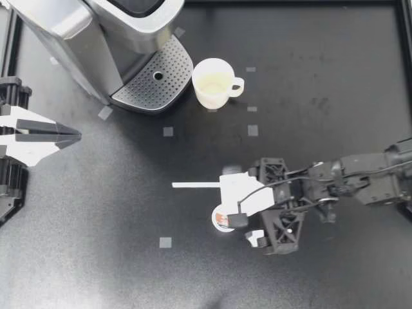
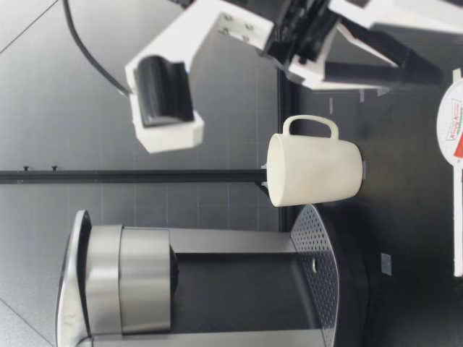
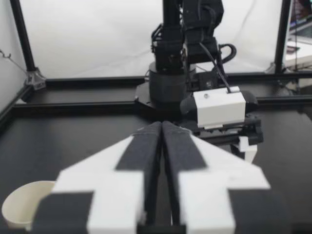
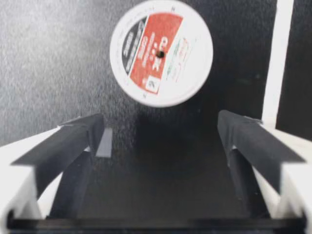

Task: Place the coffee capsule inside the capsule container, then place the cup onto the center of the cup tray.

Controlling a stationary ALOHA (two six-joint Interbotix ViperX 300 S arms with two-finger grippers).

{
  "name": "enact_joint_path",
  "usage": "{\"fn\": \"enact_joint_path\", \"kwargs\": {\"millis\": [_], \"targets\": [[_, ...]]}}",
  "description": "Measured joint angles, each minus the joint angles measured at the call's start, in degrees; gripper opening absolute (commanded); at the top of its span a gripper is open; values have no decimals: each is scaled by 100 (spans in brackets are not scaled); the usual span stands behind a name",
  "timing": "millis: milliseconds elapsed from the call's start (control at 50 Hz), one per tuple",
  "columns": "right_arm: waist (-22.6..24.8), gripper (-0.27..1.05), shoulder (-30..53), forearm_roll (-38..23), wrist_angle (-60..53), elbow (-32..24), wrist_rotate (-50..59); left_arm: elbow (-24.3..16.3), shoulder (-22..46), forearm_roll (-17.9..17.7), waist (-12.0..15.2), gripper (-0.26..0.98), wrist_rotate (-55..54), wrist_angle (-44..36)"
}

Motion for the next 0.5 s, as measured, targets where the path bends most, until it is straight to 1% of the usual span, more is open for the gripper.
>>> {"fn": "enact_joint_path", "kwargs": {"millis": [500], "targets": [[9, 96, 387, -88, -53, -422, -35, 9, 0, -9, 0, 11, 0, 0]]}}
